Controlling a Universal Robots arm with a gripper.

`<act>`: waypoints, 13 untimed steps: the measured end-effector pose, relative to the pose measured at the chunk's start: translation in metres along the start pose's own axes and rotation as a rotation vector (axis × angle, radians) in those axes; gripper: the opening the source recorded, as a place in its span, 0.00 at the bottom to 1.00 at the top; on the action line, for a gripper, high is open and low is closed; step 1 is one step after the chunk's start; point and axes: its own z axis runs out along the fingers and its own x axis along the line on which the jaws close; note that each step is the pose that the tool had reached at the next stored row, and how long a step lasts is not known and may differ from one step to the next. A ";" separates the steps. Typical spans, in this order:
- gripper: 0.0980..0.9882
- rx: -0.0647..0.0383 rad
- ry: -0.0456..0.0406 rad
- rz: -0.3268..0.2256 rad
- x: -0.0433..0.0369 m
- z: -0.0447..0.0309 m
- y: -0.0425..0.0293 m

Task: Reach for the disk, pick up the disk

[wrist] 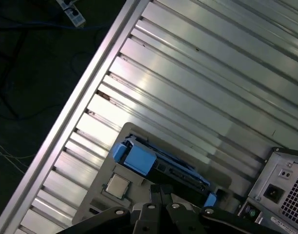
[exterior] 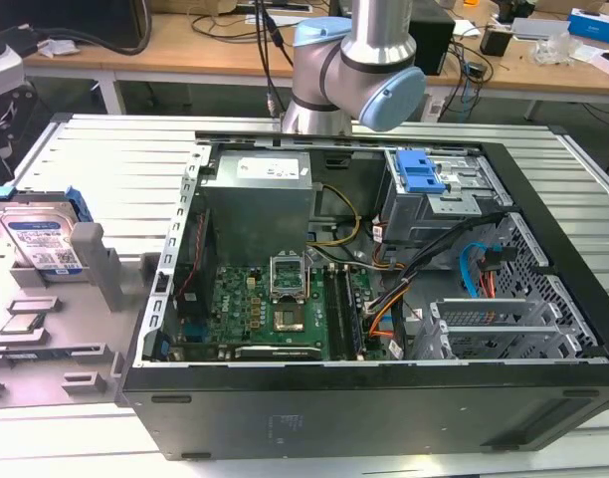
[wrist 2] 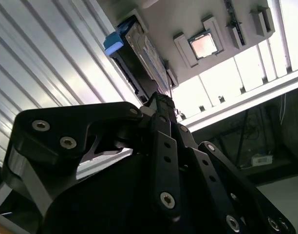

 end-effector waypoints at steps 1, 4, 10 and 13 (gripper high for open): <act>0.01 0.000 0.0005 -0.016 0.0000 0.0000 0.0000; 0.01 0.000 0.0018 -0.048 0.0000 0.0000 0.0000; 0.01 0.000 0.0052 -0.135 0.0000 0.0000 0.0000; 0.01 0.000 0.0065 -0.171 0.0000 0.0000 0.0000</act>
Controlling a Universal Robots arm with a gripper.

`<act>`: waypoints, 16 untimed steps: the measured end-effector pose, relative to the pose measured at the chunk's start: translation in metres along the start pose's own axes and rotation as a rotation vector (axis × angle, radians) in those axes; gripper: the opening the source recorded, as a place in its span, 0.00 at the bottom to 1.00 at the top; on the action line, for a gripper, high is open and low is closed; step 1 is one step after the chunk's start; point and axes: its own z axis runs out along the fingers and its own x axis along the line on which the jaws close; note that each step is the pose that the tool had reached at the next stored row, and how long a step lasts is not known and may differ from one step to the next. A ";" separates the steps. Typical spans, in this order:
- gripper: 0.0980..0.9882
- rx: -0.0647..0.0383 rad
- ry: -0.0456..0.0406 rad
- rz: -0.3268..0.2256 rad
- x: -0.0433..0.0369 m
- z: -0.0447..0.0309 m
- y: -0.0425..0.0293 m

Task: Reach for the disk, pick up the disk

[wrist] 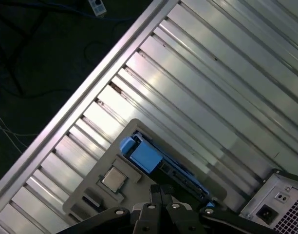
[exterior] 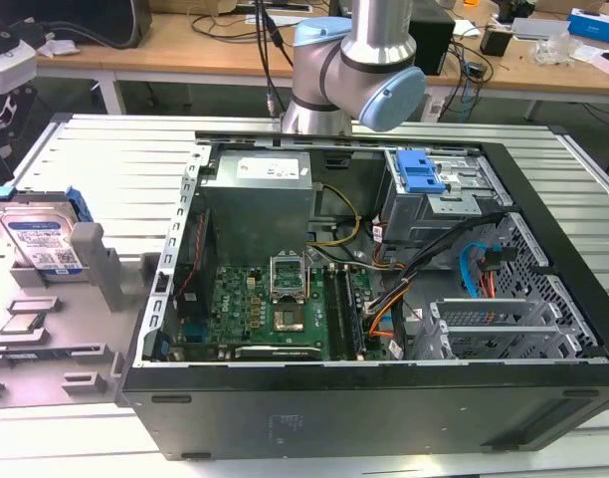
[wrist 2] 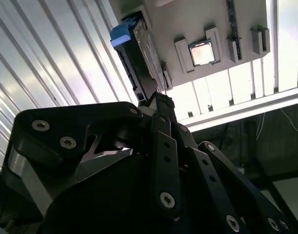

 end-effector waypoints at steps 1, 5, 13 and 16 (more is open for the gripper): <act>0.01 0.000 0.0006 -0.014 0.0000 0.0000 0.0000; 0.01 0.000 0.0025 -0.063 0.0000 0.0000 0.0001; 0.01 0.000 0.0062 -0.161 0.0000 0.0000 0.0000; 0.01 0.000 0.0073 -0.191 0.0000 0.0000 0.0000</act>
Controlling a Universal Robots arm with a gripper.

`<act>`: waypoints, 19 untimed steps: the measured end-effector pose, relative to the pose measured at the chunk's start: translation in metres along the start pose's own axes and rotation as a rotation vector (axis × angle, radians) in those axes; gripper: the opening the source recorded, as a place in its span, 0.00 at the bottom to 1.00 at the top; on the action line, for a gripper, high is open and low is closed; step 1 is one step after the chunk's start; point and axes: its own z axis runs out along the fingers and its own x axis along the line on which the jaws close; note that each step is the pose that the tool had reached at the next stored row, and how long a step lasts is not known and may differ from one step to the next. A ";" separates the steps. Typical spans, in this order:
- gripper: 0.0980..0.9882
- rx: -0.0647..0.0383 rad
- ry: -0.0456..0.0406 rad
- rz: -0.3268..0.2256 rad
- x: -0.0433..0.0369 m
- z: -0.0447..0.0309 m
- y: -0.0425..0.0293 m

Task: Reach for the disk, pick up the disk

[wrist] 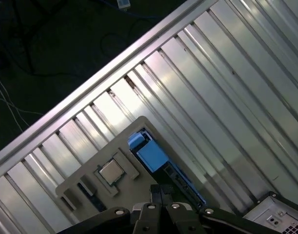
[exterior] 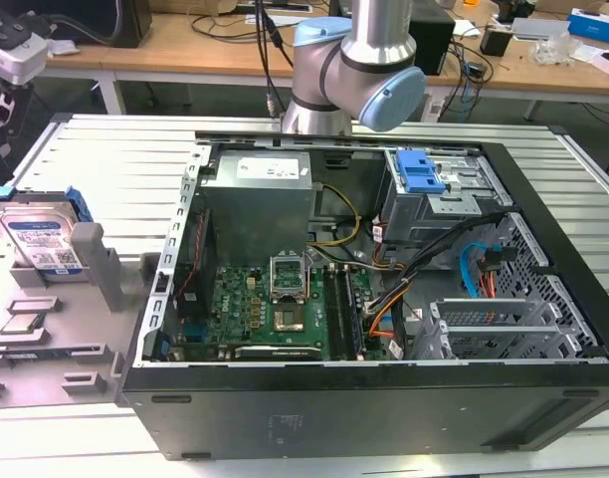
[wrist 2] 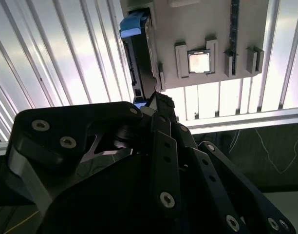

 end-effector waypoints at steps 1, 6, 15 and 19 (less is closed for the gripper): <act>0.01 0.000 0.0004 -0.010 0.0000 0.0000 0.0000; 0.01 0.000 0.0024 -0.064 0.0000 0.0000 0.0000; 0.01 0.000 0.0072 -0.188 0.0000 0.0000 0.0000; 0.01 0.000 0.0095 -0.249 0.0000 0.0000 0.0000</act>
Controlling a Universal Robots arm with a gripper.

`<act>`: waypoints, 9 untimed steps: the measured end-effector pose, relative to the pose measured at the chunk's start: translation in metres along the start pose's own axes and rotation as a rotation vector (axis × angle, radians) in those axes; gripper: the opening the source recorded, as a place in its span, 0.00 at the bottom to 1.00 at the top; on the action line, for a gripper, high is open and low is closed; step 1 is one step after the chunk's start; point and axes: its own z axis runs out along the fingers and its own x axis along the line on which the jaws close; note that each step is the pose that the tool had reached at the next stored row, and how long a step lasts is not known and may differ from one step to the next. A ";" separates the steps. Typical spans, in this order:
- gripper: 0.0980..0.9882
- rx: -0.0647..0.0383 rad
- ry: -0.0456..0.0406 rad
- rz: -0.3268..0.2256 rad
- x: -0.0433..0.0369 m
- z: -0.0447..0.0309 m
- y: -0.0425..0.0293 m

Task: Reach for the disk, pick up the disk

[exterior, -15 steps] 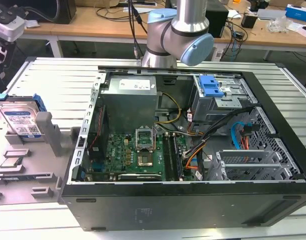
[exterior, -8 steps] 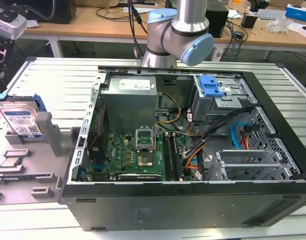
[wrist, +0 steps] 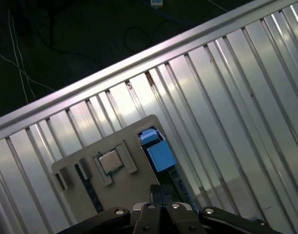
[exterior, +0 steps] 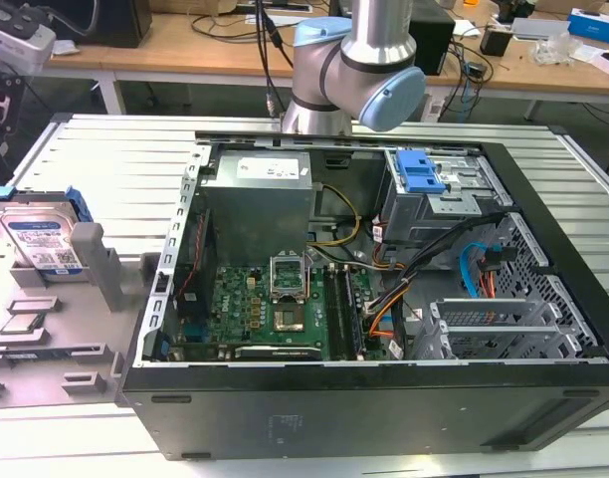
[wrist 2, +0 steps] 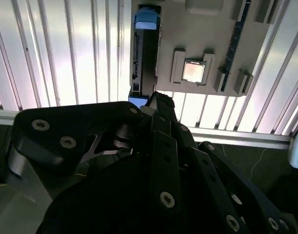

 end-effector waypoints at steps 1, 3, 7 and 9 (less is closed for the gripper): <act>0.01 0.000 0.0009 -0.022 0.0000 0.0000 0.0000; 0.01 0.000 0.0018 -0.047 0.0000 0.0000 0.0000; 0.01 0.000 0.0036 -0.093 0.0000 0.0000 0.0000; 0.01 0.000 0.0042 -0.111 0.0000 0.0000 0.0000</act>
